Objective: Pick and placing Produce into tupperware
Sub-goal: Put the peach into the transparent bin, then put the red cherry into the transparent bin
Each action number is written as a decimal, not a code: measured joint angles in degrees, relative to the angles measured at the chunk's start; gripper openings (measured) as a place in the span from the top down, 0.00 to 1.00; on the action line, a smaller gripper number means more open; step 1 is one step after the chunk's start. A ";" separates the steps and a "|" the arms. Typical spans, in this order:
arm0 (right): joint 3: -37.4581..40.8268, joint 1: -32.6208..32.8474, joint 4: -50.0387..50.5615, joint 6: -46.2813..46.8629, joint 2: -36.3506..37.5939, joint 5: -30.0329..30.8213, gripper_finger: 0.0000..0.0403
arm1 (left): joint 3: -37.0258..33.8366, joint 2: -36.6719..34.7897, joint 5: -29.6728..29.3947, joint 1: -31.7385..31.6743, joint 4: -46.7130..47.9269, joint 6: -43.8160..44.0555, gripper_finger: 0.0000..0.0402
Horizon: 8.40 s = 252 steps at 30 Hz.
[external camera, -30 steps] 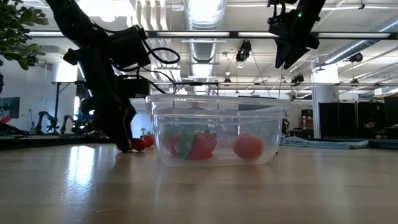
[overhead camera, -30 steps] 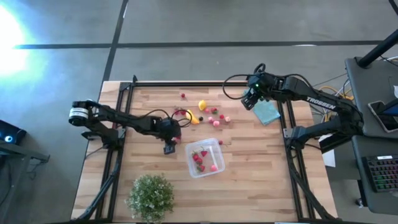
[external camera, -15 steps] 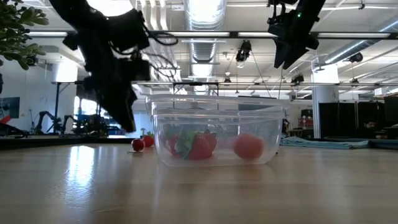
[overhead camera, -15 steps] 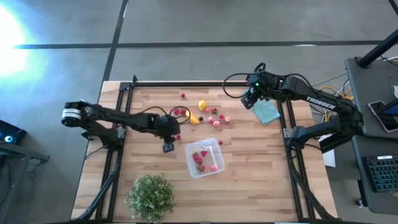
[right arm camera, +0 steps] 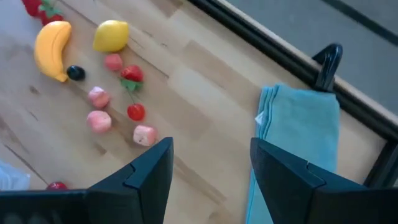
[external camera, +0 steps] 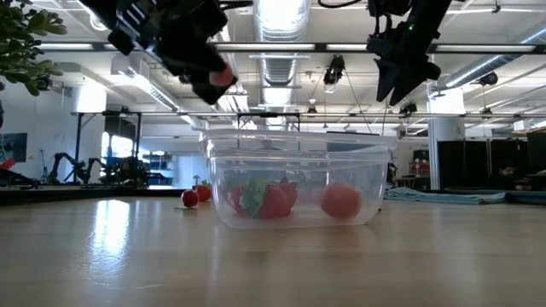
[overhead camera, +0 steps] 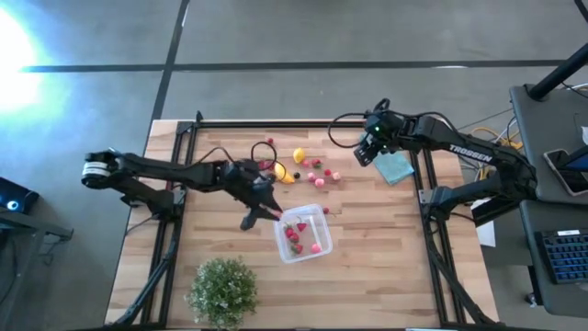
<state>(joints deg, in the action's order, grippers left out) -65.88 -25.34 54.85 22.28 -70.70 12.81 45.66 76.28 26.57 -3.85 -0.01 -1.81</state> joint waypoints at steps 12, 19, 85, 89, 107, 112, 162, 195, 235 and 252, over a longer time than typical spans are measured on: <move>1.52 2.39 2.09 -3.18 2.31 -3.82 0.49 | 10.83 19.32 -1.50 3.78 -1.64 19.96 0.75; 1.55 2.70 2.45 -5.60 6.64 -3.71 0.49 | 16.11 22.41 -5.24 3.80 4.18 24.31 0.61; 30.00 26.20 -57.66 -29.13 -17.63 -11.23 0.49 | 15.60 -16.17 -26.53 1.18 17.03 37.41 0.41; 30.07 26.20 -59.05 -30.28 -20.32 -11.25 0.49 | 15.59 -15.99 -27.42 1.18 16.82 37.53 0.41; 30.00 26.22 -63.44 -27.46 -24.80 -11.55 0.49 | 15.54 -15.66 -28.84 1.18 16.79 38.98 0.41; 29.96 26.21 -64.59 -26.08 -25.04 -11.47 0.50 | 15.49 -15.66 -28.98 1.18 16.76 39.00 0.41; 15.71 29.54 -44.55 -19.68 -11.84 -10.92 0.74 | 12.79 -15.56 -30.28 1.19 16.83 35.38 0.41; -0.38 28.24 -25.40 -14.69 -20.24 -7.98 0.52 | 11.92 -13.43 -34.62 1.18 37.41 36.05 0.41; 14.17 21.15 -17.35 -8.61 21.74 23.44 0.52 | 3.72 11.51 -32.46 2.42 27.40 3.14 0.41; 16.91 21.15 -17.78 -9.22 21.88 23.35 0.52 | 3.68 14.47 -35.35 0.88 27.43 -2.01 0.41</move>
<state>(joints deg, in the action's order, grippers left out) -48.97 -4.19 37.08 13.06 -48.82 36.16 49.34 90.75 -8.78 -2.98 27.42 -3.81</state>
